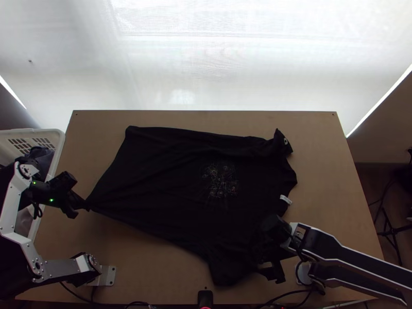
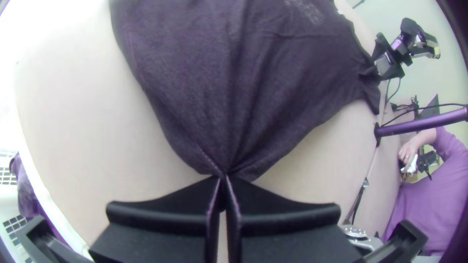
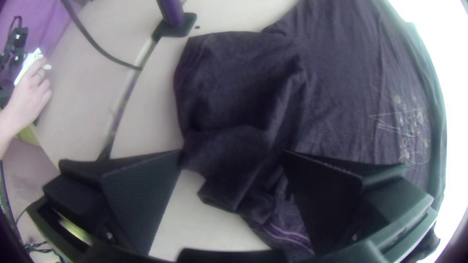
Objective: Fold the t-shirt
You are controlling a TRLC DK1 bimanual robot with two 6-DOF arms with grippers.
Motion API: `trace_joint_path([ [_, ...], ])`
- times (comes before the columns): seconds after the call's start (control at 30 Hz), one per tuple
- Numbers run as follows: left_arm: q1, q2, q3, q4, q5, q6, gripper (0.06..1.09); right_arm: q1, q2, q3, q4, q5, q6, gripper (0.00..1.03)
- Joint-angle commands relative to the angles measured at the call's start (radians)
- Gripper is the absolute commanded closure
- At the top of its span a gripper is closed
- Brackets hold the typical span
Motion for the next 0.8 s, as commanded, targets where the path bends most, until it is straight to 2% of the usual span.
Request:
trace_joint_path([
  [0.0,0.002,-0.015,0.045,-0.034,0.009,-0.006,1.05,-0.061,-0.018,-0.027,0.023,0.0,-0.027,0.25],
  [0.17,-0.007,-0.014,0.071,-0.039,0.013,-0.02,1.05,-0.061,-0.072,-0.018,0.023,0.0,-0.013,0.59],
  [0.23,-0.007,-0.015,0.079,-0.04,0.016,-0.024,1.05,-0.063,-0.098,-0.016,0.023,-0.002,-0.012,0.82],
  [0.27,-0.007,-0.015,0.081,-0.04,0.019,-0.028,1.05,-0.063,-0.113,-0.018,0.023,-0.002,-0.01,0.86],
  [0.33,-0.004,-0.012,0.079,-0.047,0.027,-0.032,1.05,-0.069,-0.133,-0.027,0.023,-0.003,-0.006,0.87],
  [0.37,-0.003,-0.011,0.076,-0.053,0.033,-0.032,1.05,-0.069,-0.139,-0.035,0.021,-0.005,-0.002,0.9],
  [0.47,0.001,-0.009,0.065,-0.06,0.038,-0.032,1.05,-0.081,-0.156,-0.039,0.013,-0.005,0.007,0.9],
  [0.5,0.001,-0.011,0.064,-0.06,0.039,-0.034,1.05,-0.086,-0.158,-0.041,0.01,-0.005,0.007,0.86],
  [0.57,0.002,-0.012,0.065,-0.065,0.039,-0.032,1.05,-0.096,-0.156,-0.038,-0.003,-0.006,0.008,0.5],
  [0.6,0.002,-0.012,0.067,-0.067,0.039,-0.032,1.05,-0.095,-0.151,-0.036,-0.011,-0.006,0.005,0.46],
  [0.77,0.002,-0.012,0.076,-0.068,0.041,-0.035,1.05,-0.078,-0.107,-0.025,-0.04,-0.022,-0.009,0.46],
])
